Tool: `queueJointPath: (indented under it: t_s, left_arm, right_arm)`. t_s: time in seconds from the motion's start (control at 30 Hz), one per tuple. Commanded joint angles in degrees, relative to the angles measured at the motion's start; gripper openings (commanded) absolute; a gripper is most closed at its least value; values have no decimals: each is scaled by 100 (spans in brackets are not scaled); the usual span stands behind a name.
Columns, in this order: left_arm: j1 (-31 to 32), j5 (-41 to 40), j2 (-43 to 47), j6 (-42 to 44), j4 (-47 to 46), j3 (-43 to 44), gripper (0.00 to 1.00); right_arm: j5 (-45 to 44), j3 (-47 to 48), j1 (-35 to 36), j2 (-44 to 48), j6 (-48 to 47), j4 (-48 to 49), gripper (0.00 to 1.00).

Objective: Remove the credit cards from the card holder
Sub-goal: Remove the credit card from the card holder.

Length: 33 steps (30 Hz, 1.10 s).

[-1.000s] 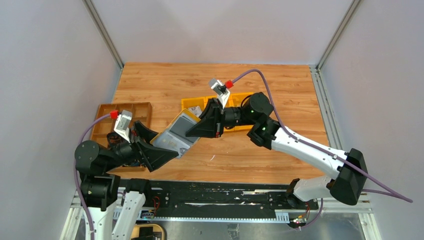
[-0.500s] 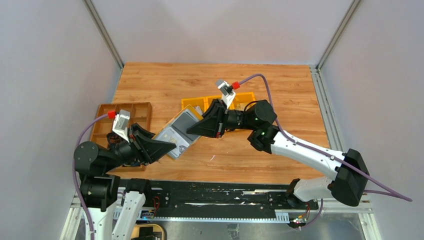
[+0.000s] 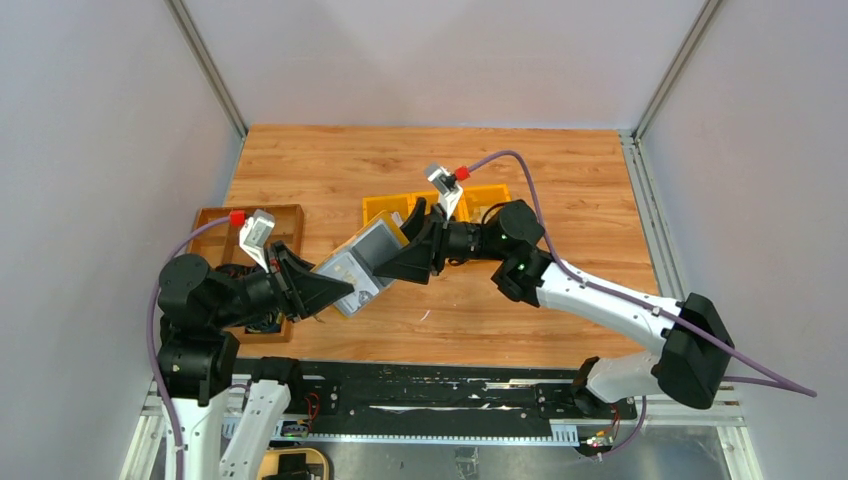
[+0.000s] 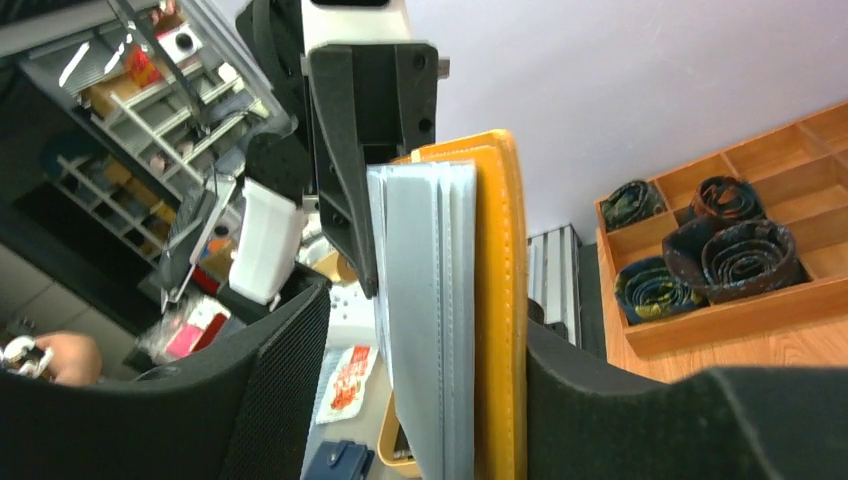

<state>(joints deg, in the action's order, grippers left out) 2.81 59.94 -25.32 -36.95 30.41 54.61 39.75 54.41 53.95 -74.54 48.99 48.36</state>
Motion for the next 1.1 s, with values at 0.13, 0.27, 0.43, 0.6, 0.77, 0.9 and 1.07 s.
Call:
queueJointPath:
  t_s: [0.13,0.27,0.43,0.6,0.77,0.9,1.07]
  left_arm:
    - [9,276,-754,1904,2121,1009,18]
    - [9,148,-842,2221,2361,1160,18]
    - [9,-68,-893,2416,2521,1018,46]
    - [15,167,-818,2248,2436,805,75]
    - [14,240,-446,1530,1532,561,75]
    - [9,83,-67,693,591,277,67]
    - [9,-215,-63,835,663,360,56]
  right_arm:
    - [1336,914,-52,-290,-658,-1197,43]
    - [1524,987,-51,-328,-620,-1267,16]
    - [1373,924,-51,-245,-562,-1107,0]
    - [1089,667,-50,-208,-133,-434,0]
    - [809,518,-43,-114,-62,-218,0]
    - [696,437,2,-72,-4,-125,0]
    - [664,362,159,-16,-56,-101,0]
